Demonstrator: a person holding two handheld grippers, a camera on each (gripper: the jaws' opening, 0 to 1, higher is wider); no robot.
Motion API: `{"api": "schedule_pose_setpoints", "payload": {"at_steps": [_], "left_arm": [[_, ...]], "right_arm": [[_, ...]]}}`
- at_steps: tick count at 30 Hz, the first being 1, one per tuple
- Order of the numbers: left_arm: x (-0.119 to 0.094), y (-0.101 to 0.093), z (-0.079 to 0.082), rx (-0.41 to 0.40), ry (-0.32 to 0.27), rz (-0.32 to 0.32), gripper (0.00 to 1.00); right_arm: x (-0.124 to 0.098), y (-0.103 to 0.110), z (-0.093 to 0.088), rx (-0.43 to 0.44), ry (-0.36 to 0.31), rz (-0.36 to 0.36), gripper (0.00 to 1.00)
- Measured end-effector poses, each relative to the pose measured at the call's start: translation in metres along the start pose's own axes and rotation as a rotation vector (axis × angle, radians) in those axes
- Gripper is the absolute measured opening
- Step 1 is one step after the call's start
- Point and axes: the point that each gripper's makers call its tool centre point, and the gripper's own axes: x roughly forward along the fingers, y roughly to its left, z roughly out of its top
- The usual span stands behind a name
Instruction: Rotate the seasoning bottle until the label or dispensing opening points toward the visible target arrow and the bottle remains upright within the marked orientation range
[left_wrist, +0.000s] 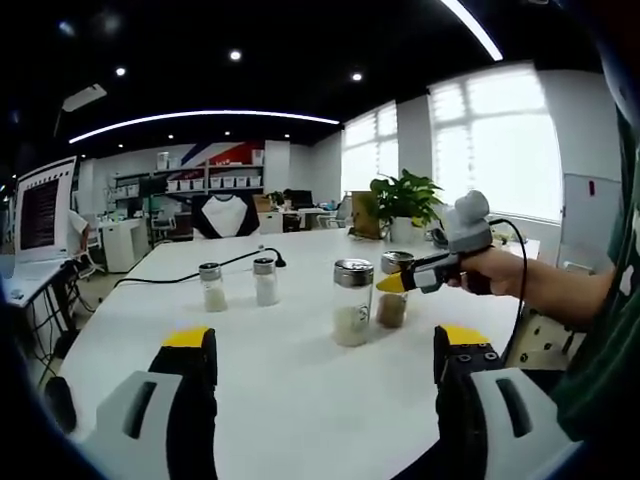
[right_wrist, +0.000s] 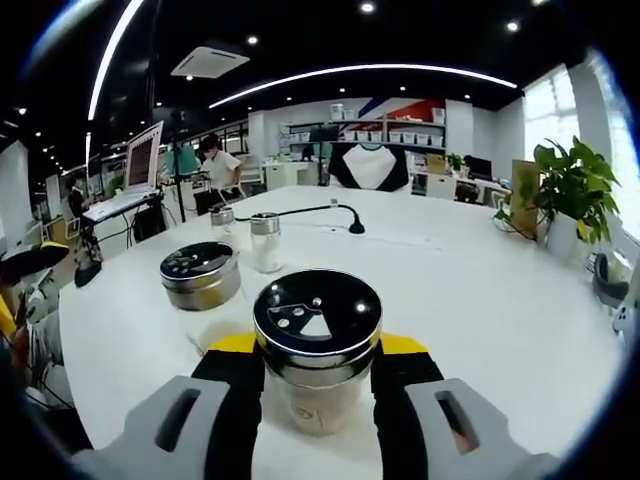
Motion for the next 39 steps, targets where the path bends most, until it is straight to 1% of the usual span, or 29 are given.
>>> {"api": "schedule_pose_setpoints", "payload": {"at_steps": [1,3,4,6,7,8,9,11,15,17,18,19,23,26,28,30,33,34,35,39], "left_arm": [[0.0,0.001,0.0,-0.004,0.0,0.001,0.94],[-0.001,0.001,0.001,-0.009,-0.004,0.0,0.94],[-0.001,0.001,0.001,-0.02,-0.009,-0.001,0.94],[-0.002,0.003,0.002,-0.024,-0.012,0.007,0.94],[-0.003,0.004,0.002,-0.019,-0.012,0.008,0.94],[-0.003,0.004,0.002,-0.017,-0.012,0.008,0.94],[-0.003,0.004,0.002,-0.018,-0.012,0.007,0.94],[-0.002,0.004,0.002,-0.02,-0.013,0.006,0.94],[0.0,0.005,0.003,-0.017,-0.015,0.003,0.94],[0.0,0.005,0.003,-0.016,-0.015,0.003,0.94],[0.001,0.005,0.003,-0.015,-0.016,0.002,0.94],[0.001,0.004,0.002,-0.015,-0.016,0.001,0.94],[0.004,0.003,-0.001,-0.023,-0.011,-0.003,0.94],[0.006,0.001,-0.001,-0.025,-0.008,-0.01,0.94],[0.007,0.0,-0.001,-0.02,-0.008,-0.012,0.94],[0.009,-0.001,0.0,-0.02,-0.01,-0.018,0.94],[0.01,-0.001,0.001,-0.018,-0.011,-0.018,0.95],[0.011,-0.001,0.001,-0.019,-0.012,-0.018,0.95],[0.011,-0.001,0.002,-0.02,-0.014,-0.019,0.95],[0.015,-0.002,0.003,-0.024,-0.02,-0.025,0.94]], "right_arm": [[0.0,0.0,-0.001,0.023,-0.001,-0.003,0.42],[0.0,0.0,-0.002,0.042,-0.003,0.01,0.48],[-0.001,0.001,-0.002,0.051,-0.003,0.009,0.5],[-0.004,0.0,-0.003,0.039,0.006,-0.003,0.5],[-0.01,-0.004,0.004,0.037,-0.035,-0.032,0.5],[-0.014,-0.003,0.008,0.012,-0.048,-0.033,0.5],[-0.017,-0.003,0.01,0.0,-0.047,-0.032,0.5],[-0.022,-0.003,0.01,0.012,-0.037,-0.027,0.52],[-0.029,-0.002,0.013,0.019,-0.048,-0.029,0.54],[-0.032,-0.003,0.013,0.038,-0.044,-0.032,0.57],[-0.035,-0.001,0.011,0.056,-0.032,-0.022,0.57],[-0.037,-0.002,0.013,0.059,-0.039,-0.025,0.57],[-0.047,-0.009,0.016,0.035,-0.059,-0.049,0.56],[-0.051,-0.01,0.016,0.042,-0.067,-0.04,0.57],[-0.052,-0.008,0.014,0.046,-0.072,-0.012,0.57],[-0.057,-0.006,0.013,0.057,-0.082,-0.007,0.57],[-0.064,0.0,0.01,0.04,-0.095,0.004,0.58],[-0.068,0.003,0.007,0.038,-0.084,0.013,0.58],[-0.07,0.004,0.005,0.049,-0.073,0.012,0.59],[-0.084,0.008,0.008,0.03,-0.114,-0.01,0.61]]}}
